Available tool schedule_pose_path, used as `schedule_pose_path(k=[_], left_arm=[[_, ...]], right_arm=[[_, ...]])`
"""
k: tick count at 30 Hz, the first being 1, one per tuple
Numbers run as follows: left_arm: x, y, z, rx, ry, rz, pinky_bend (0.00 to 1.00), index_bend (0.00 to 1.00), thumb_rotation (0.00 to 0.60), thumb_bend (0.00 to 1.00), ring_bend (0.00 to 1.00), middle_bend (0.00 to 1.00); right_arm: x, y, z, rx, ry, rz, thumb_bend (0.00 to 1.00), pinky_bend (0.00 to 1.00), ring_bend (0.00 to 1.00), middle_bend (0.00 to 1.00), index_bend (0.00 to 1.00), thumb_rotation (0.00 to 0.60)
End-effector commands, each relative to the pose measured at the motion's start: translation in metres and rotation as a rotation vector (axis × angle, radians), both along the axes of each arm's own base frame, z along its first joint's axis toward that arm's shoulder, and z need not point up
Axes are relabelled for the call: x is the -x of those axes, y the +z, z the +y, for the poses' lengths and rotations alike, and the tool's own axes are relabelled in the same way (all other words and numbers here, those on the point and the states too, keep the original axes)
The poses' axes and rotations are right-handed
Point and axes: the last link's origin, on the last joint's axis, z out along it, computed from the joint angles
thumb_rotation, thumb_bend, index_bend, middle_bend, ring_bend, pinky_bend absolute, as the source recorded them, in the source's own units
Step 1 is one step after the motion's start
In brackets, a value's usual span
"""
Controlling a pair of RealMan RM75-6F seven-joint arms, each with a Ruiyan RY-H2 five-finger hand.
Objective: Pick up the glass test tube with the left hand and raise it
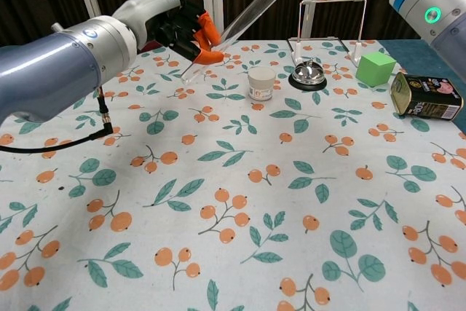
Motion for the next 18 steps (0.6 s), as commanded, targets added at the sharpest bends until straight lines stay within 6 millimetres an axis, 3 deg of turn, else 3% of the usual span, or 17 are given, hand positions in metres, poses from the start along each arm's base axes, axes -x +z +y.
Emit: schedule_pose_path(k=[1, 18], left_arm=[[-0.0002, -0.0002, 0.0000, 0.001, -0.001, 0.001, 0.11, 0.67, 0.600, 0.68, 0.24, 0.72], [-0.0046, -0.0012, -0.0004, 0.006, -0.004, -0.002, 0.11, 0.67, 0.600, 0.68, 0.24, 0.72]], right_arm=[[0.0000, -0.0004, -0.0001, -0.001, 0.001, 0.002, 0.46, 0.00, 0.00, 0.23, 0.72, 0.600], [-0.0032, -0.0024, 0.0014, -0.006, 0.012, 0.000, 0.46, 0.00, 0.00, 0.23, 0.72, 0.600]])
